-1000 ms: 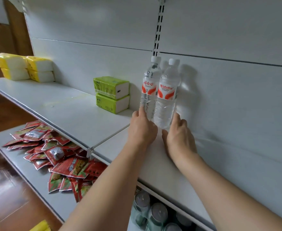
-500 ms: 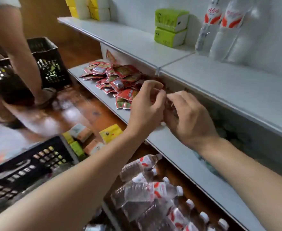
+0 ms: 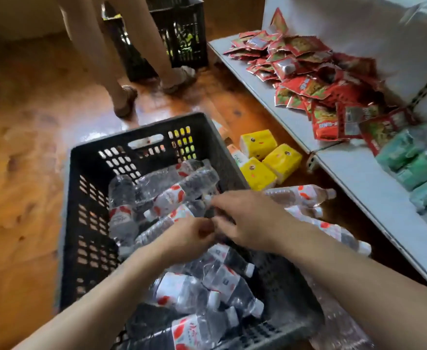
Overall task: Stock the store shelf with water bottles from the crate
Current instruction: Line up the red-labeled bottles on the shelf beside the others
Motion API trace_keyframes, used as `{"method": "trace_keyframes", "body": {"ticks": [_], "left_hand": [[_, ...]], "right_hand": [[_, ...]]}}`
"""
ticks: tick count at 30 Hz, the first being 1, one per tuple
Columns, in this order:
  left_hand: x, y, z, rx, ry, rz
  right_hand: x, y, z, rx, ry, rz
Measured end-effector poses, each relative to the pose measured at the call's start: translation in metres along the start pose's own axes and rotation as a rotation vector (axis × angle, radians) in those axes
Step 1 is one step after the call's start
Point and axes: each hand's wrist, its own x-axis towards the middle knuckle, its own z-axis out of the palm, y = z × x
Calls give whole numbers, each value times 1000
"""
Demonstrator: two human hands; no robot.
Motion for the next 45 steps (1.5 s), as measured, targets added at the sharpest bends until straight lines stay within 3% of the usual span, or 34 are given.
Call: {"method": "trace_keyframes", "body": {"ticks": [3, 5, 9, 12, 17, 21, 23, 27, 33, 37, 41, 45], "left_hand": [[-12, -34, 16, 260, -112, 57], [-19, -47, 23, 437, -203, 77], [-17, -40, 29, 659, -192, 138], [-8, -36, 30, 700, -227, 154], [-12, -43, 31, 607, -257, 129], [-22, -51, 21, 569, -62, 176], [-27, -49, 9, 355, -29, 188], [-39, -21, -24, 30, 58, 289], [-34, 60, -55, -281, 136, 408], [-24, 137, -54, -589, 210, 447], [-10, 219, -53, -754, 253, 450], [-5, 307, -58, -889, 312, 546]], "right_hand": [[8, -17, 33, -167, -504, 154], [5, -25, 54, -217, -701, 197], [-13, -26, 87, -128, -886, 386], [-19, -19, 104, -23, -883, 559], [-21, -16, 94, 57, -683, 594], [-15, -33, 55, 29, -443, 498], [-14, -42, 29, -15, -365, 467], [-32, -42, -29, 131, -194, 496], [-85, -17, -102, 528, 351, 551], [-114, 0, -131, 826, 658, 463], [-147, 7, -159, 812, 749, 363], [-181, 20, -189, 675, 807, 387]]}}
